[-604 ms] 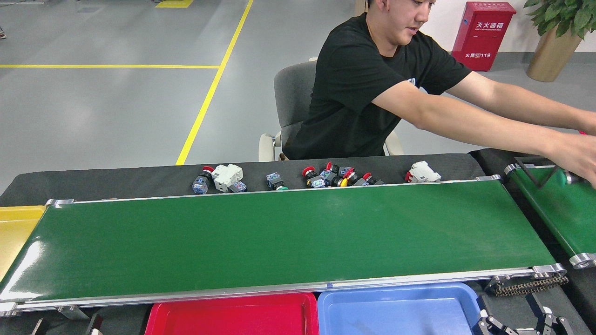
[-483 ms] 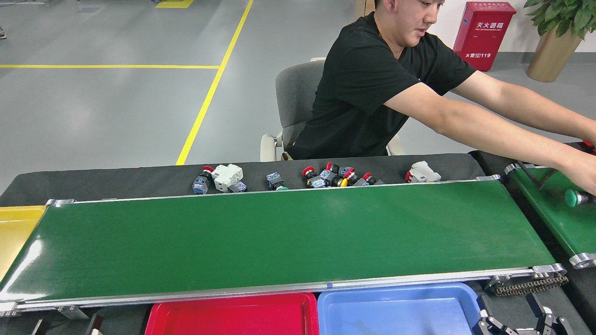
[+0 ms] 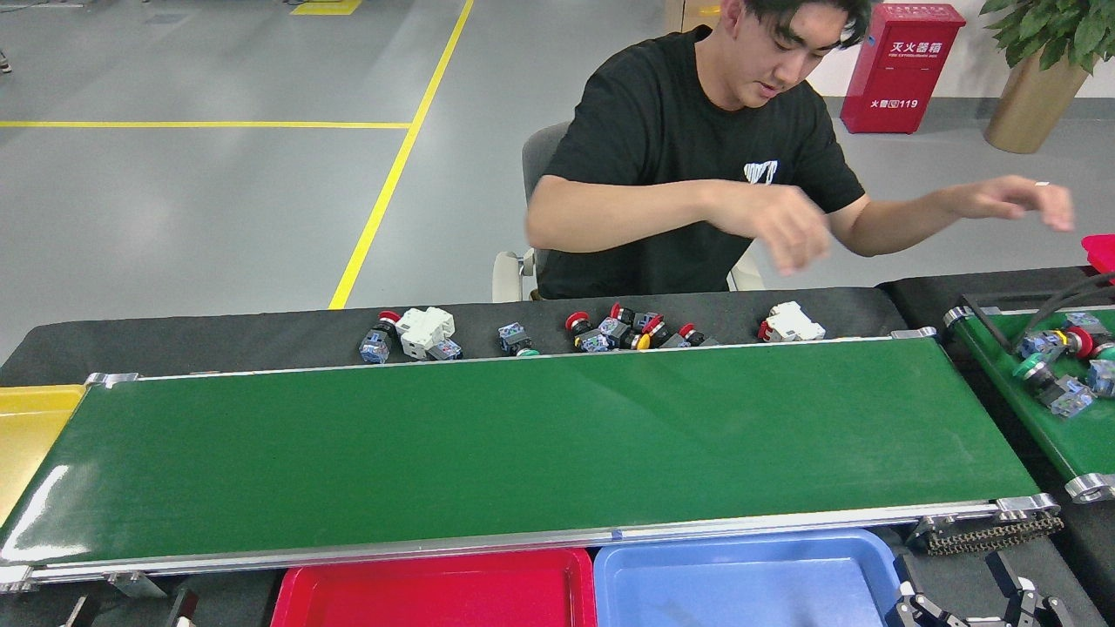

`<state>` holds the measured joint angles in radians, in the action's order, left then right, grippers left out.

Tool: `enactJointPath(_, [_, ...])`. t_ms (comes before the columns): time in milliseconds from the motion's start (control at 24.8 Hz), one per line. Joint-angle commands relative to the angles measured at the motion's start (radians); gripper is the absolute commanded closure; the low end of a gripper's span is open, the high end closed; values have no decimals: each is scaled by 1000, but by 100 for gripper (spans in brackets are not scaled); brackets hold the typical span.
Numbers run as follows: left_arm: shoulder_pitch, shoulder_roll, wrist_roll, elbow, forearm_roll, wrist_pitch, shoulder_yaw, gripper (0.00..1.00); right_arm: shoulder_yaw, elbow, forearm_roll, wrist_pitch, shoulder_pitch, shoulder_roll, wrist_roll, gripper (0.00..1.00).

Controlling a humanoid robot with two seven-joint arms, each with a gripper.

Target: Pick switch part from conveyor to tray

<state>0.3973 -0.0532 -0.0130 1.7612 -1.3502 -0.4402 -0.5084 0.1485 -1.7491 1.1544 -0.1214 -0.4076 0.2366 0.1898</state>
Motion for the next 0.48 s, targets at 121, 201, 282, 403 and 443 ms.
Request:
enactJointPath(121, [-11,-19,-8,9,3,-6,-2,0,6,-9,1,2,-2,0,4,0])
enactJointPath(201, [-11,-25,-8,8,3,-8,-2,0,8,-9,-1,2,0,-2,4,0])
enactJointPath(282, [-11,-27,-8,9,5,-8,1,0,8,-7,1,5,4,-11,2,0])
enactJointPath(403, [-8,-34,-8,8,3,-9,1,0,10,2,-1,9,19,-22,-12,0])
enactJointPath(443, [-5,-37,-8,8,3,-9,1,0,10,10,-1,11,27,-20,-20,0])
